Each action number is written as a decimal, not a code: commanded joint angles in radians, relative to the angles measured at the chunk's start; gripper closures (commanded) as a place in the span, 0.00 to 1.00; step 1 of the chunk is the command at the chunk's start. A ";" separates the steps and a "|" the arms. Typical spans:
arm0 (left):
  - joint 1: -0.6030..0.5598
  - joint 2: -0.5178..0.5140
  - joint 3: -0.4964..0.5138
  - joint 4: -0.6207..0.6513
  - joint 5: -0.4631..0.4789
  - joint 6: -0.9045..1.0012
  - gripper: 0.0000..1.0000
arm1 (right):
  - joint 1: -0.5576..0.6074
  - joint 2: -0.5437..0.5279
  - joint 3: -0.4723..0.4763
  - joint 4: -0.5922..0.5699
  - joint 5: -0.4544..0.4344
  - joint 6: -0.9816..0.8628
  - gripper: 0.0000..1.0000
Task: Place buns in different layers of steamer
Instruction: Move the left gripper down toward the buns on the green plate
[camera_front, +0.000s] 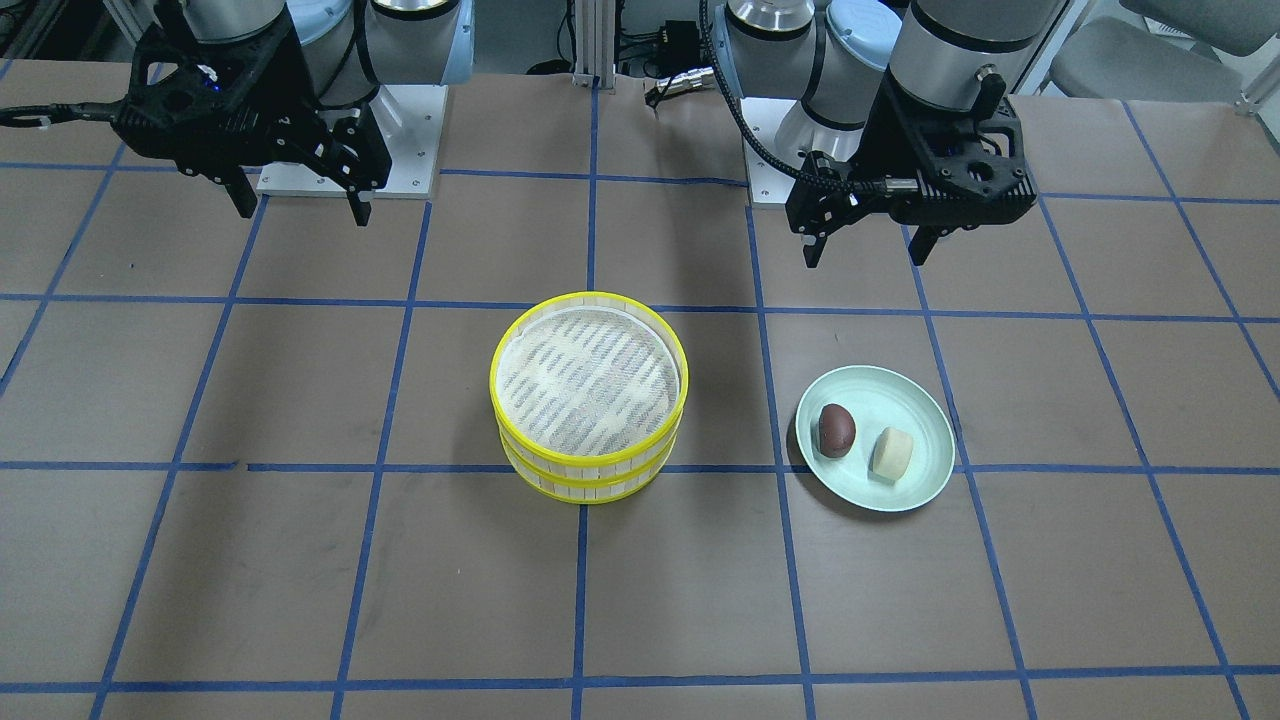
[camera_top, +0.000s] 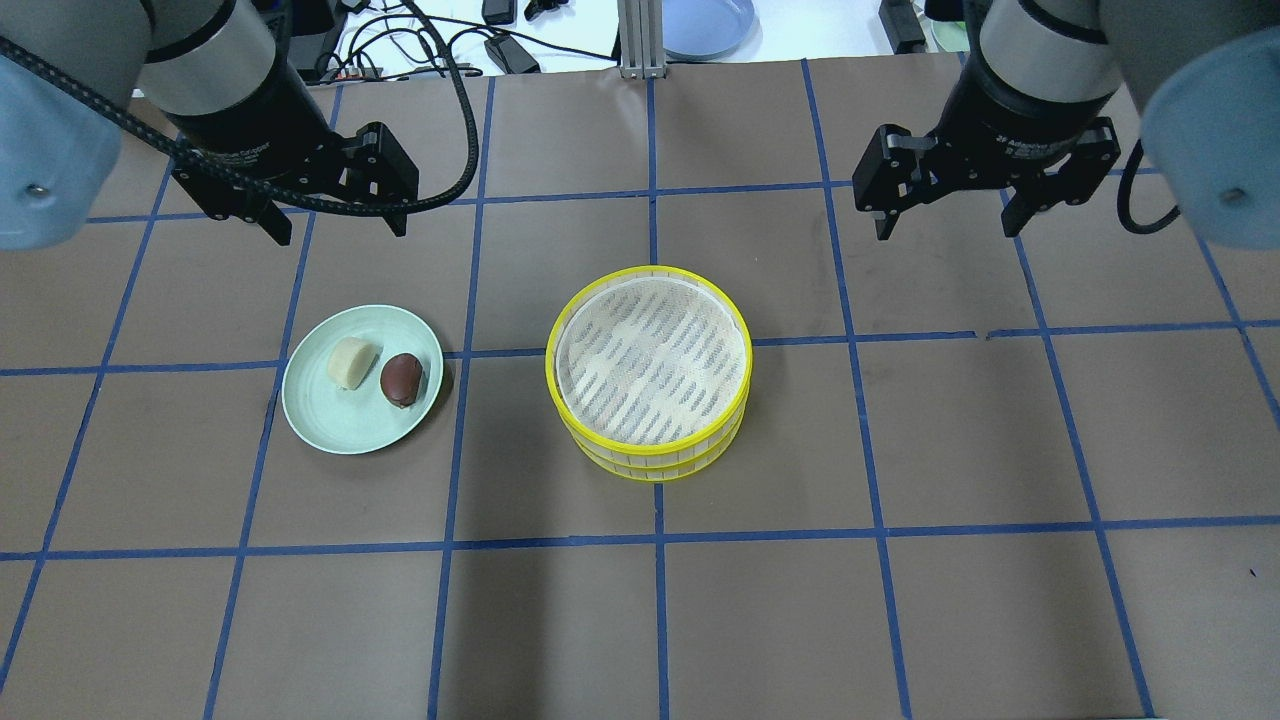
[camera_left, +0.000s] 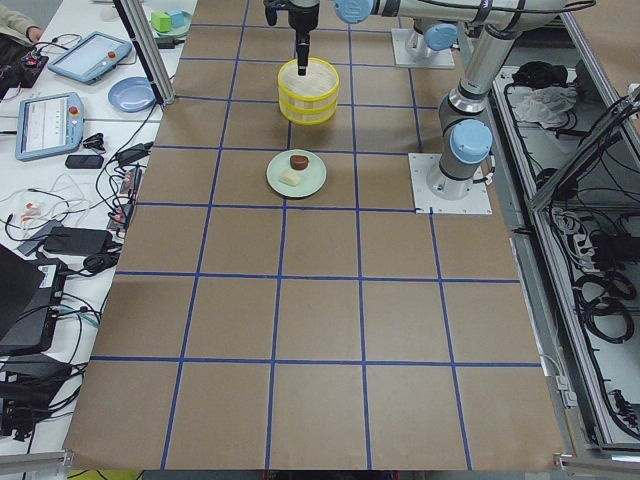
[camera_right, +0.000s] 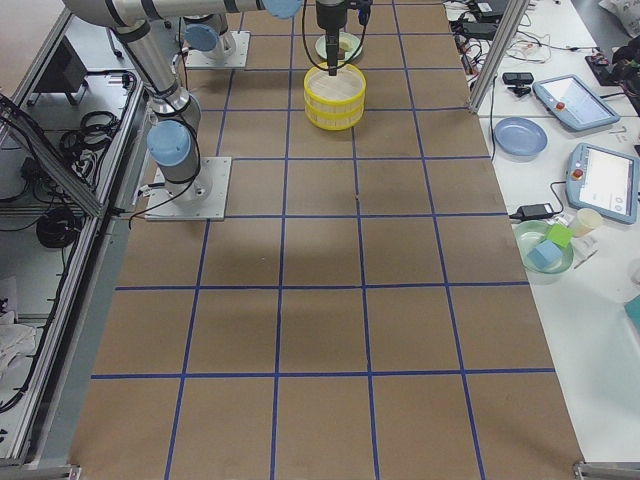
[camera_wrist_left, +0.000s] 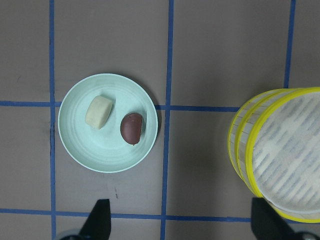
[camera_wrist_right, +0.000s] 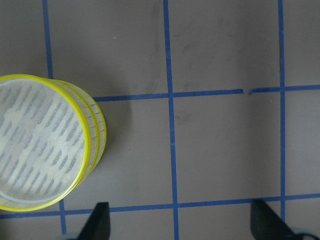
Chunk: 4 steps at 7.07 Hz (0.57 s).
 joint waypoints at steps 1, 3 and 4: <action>-0.001 -0.004 -0.008 0.019 -0.002 0.003 0.00 | 0.000 0.043 -0.055 0.009 0.005 -0.013 0.00; 0.025 -0.005 -0.022 0.020 0.003 0.063 0.00 | 0.000 0.042 -0.054 0.015 0.005 -0.015 0.00; 0.081 -0.028 -0.034 0.058 0.000 0.207 0.00 | 0.000 0.041 -0.054 0.015 0.003 -0.015 0.00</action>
